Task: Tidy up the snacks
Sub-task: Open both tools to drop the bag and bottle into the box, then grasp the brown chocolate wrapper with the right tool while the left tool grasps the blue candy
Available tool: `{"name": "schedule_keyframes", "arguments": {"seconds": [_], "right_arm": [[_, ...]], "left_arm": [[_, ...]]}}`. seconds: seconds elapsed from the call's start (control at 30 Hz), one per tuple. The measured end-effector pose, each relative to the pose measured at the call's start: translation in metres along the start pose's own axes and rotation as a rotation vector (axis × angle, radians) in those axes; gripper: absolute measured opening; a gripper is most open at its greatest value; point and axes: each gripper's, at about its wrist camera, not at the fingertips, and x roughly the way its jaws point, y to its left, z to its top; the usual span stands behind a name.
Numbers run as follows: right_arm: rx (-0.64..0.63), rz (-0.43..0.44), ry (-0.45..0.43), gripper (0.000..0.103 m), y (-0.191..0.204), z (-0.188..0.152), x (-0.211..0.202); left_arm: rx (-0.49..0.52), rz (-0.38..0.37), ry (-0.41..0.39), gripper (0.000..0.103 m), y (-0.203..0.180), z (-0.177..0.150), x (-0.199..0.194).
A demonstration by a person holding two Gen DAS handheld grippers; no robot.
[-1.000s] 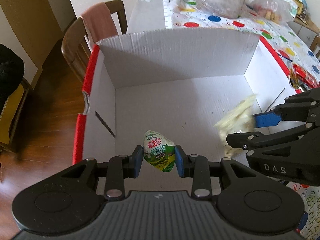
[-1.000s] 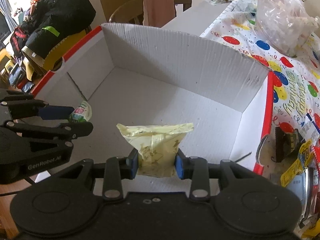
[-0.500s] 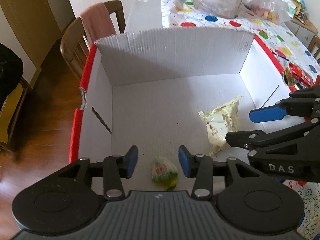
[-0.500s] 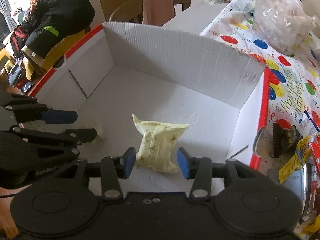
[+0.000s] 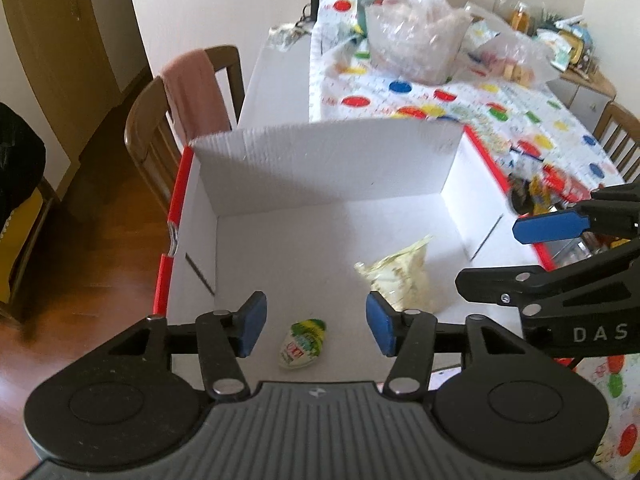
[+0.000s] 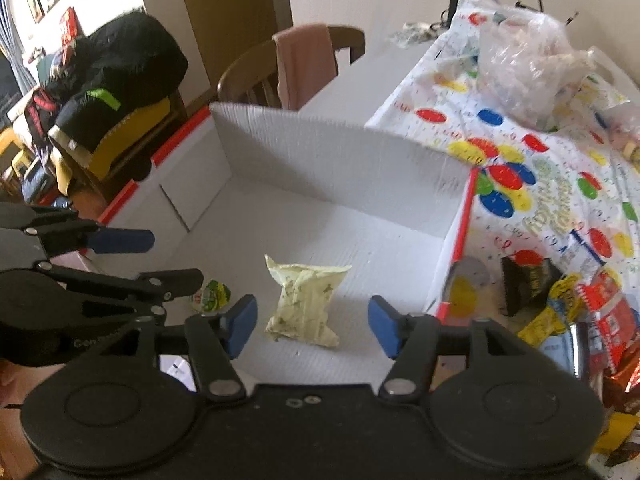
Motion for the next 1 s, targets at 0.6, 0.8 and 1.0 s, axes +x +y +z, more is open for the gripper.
{"name": "schedule_keyframes", "arguments": {"seconds": [0.6, 0.8, 1.0], "right_arm": [[0.069, -0.036, -0.173, 0.084, -0.036, -0.027, -0.089], [0.092, -0.040, -0.210, 0.087, -0.055, -0.042, -0.113], [0.117, -0.044, -0.228, 0.090, -0.075, -0.058, -0.131]], "left_arm": [[0.048, -0.057, -0.135, 0.068, -0.068, 0.008, -0.054], [0.049, -0.084, -0.147, 0.070, -0.094, 0.007, -0.063], [0.036, -0.112, -0.163, 0.078, -0.120, 0.006, -0.068]]}}
